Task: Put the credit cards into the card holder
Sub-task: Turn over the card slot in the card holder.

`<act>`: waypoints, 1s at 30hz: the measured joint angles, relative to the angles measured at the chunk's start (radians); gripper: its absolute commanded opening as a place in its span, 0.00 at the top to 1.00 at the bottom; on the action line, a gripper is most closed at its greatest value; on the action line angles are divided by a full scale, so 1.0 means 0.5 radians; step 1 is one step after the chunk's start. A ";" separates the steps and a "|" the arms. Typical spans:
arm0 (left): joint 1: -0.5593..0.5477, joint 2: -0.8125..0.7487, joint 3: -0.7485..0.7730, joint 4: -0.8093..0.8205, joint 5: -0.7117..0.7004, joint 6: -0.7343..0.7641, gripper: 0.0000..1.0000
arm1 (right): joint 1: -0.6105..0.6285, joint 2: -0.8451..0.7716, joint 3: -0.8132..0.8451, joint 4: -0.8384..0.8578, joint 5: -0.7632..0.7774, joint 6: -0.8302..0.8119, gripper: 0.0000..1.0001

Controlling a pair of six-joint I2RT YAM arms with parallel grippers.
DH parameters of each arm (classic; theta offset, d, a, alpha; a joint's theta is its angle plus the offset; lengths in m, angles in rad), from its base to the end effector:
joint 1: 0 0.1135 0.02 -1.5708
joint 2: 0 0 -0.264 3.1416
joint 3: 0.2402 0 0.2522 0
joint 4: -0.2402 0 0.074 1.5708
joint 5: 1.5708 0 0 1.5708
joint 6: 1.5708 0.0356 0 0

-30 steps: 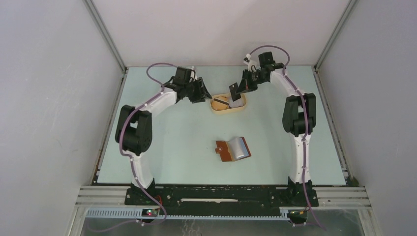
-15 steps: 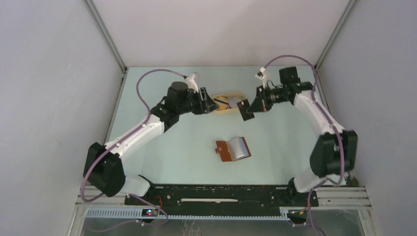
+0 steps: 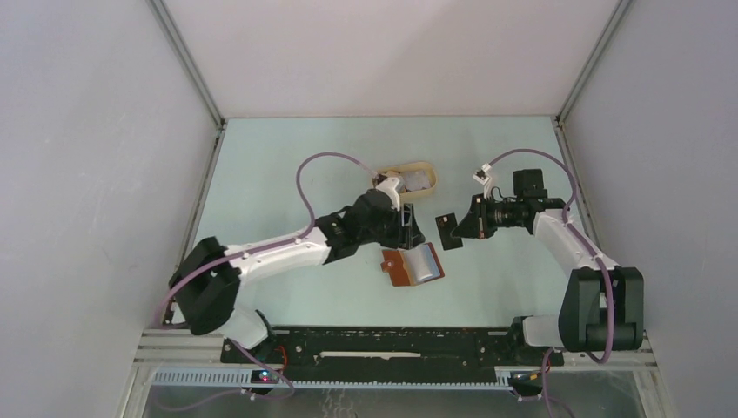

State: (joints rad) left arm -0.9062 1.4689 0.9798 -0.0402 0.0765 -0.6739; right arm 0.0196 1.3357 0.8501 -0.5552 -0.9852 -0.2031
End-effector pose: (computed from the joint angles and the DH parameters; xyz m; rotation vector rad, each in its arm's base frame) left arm 0.2027 -0.2631 0.2587 0.3127 2.2501 -0.9866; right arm 0.2499 0.0346 0.2281 -0.5859 2.2385 1.1669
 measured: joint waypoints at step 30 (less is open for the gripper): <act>-0.264 1.027 1.035 -1.121 -0.509 -0.226 0.49 | -0.198 0.281 -0.011 0.131 -0.037 0.105 1.00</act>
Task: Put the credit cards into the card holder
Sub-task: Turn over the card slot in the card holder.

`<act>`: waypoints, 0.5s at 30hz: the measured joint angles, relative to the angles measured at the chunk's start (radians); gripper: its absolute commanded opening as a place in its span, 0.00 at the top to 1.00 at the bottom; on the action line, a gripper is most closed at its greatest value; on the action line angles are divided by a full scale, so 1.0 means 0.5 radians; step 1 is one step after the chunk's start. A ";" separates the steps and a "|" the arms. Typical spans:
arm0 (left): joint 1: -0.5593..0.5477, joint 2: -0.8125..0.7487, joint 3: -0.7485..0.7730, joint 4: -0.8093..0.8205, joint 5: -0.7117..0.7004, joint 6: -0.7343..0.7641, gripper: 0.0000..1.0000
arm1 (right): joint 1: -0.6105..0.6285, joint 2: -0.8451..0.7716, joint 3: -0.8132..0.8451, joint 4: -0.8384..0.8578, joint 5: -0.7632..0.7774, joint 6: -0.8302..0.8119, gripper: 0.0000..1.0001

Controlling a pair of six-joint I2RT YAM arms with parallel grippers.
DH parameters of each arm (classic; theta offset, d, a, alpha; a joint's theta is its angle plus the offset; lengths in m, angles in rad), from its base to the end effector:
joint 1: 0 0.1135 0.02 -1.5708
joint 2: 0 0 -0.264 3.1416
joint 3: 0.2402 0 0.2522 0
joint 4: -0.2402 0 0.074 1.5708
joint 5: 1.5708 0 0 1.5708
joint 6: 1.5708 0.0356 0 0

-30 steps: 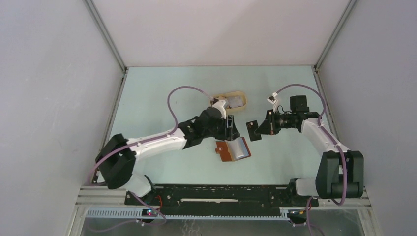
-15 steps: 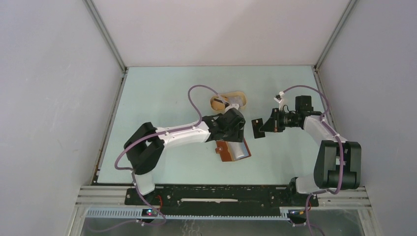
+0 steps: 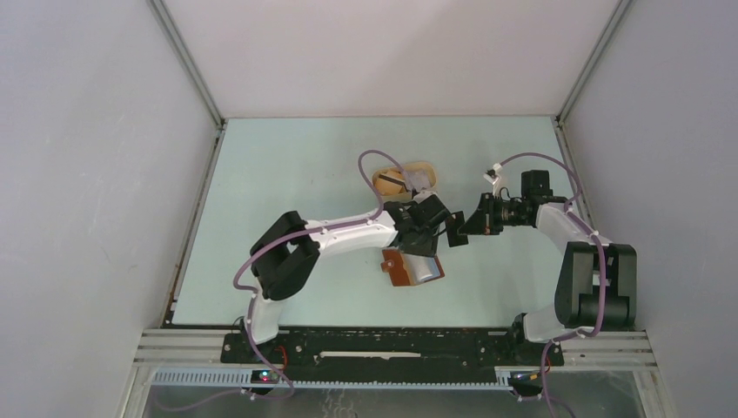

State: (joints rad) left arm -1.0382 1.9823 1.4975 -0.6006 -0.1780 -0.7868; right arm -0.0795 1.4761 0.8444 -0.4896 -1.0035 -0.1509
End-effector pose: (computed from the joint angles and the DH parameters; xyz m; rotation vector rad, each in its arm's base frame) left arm 0.2193 -0.3596 0.1979 0.2774 2.6679 -0.3788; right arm 0.2702 0.0086 0.1962 -0.3751 2.3176 1.2082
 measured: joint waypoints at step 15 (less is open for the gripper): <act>0.002 0.088 0.027 -0.121 0.048 0.001 0.83 | 0.021 0.000 0.000 -0.011 -0.043 -0.002 1.00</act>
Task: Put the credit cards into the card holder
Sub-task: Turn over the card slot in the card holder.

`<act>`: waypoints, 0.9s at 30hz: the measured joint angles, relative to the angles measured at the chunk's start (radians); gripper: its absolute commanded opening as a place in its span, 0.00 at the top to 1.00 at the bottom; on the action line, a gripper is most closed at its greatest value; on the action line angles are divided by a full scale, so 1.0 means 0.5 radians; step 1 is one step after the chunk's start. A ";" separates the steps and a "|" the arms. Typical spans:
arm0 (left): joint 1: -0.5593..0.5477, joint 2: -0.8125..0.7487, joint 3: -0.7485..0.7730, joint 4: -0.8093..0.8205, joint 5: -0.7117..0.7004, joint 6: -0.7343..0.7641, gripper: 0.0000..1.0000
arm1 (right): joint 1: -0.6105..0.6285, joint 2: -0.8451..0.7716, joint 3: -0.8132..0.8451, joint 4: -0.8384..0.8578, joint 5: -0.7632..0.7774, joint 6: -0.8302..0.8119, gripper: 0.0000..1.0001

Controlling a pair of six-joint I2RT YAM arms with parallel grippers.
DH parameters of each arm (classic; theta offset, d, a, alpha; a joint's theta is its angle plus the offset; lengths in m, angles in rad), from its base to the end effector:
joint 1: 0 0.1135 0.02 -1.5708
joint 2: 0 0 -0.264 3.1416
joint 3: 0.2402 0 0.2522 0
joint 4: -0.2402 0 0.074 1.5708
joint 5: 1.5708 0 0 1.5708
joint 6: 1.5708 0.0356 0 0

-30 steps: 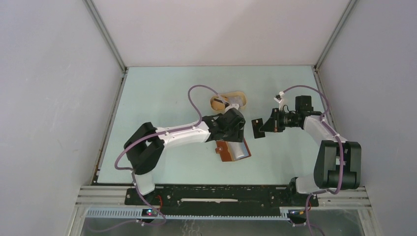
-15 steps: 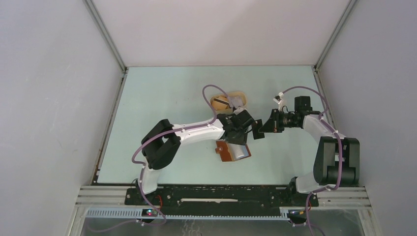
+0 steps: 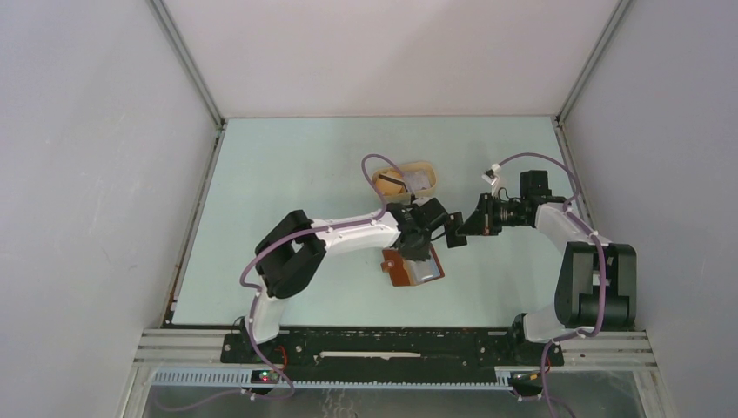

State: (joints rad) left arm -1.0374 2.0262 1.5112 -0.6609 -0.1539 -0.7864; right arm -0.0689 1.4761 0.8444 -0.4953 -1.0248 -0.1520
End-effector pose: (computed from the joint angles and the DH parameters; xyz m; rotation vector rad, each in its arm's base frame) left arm 0.2187 -0.3596 0.1814 0.3037 2.7473 -0.3067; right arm 0.2693 0.0119 0.1966 -0.3910 2.3086 1.2409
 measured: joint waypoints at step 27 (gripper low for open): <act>0.163 -0.512 -0.652 0.259 0.169 0.020 0.79 | 0.446 0.439 0.243 -0.200 0.361 -0.021 1.00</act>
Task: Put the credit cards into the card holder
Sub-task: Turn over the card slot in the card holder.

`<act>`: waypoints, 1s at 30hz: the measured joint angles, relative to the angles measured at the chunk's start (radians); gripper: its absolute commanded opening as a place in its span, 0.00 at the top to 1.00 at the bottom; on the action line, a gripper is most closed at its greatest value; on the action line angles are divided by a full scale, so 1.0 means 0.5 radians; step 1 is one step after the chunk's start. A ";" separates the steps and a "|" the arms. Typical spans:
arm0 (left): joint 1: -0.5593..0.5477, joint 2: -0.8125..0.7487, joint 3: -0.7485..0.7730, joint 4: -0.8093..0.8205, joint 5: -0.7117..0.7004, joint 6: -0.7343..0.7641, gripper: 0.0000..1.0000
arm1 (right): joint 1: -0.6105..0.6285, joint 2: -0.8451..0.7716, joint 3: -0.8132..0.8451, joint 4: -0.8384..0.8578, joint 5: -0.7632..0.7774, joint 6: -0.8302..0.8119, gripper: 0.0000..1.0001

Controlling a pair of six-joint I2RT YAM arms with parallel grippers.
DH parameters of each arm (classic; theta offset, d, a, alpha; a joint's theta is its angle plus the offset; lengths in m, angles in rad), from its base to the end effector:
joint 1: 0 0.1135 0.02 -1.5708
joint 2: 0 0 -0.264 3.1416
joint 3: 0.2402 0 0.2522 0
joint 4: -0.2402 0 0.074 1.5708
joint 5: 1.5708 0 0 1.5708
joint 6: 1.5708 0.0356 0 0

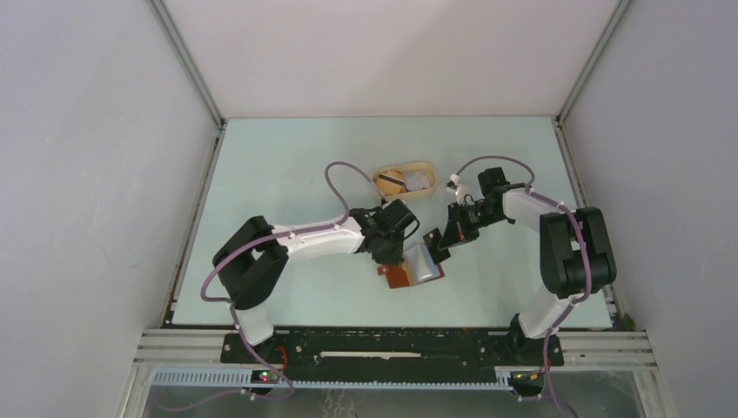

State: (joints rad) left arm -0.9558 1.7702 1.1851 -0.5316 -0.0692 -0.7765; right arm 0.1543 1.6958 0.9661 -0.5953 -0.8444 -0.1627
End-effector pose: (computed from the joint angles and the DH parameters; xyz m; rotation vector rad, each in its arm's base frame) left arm 0.2084 -0.2907 0.1886 0.2255 2.7555 -0.4246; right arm 0.2916 0.0723 0.1621 -0.5646 2.5987 1.1914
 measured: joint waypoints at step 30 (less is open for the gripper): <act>0.200 -0.079 -0.450 0.545 0.446 -0.141 0.73 | 0.268 0.123 0.135 -0.290 -0.325 -0.203 1.00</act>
State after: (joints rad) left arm -0.8558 1.7309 0.9600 -0.2592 0.1539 -0.8471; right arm 0.2882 1.7573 1.0336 -0.7403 -1.0069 -0.2642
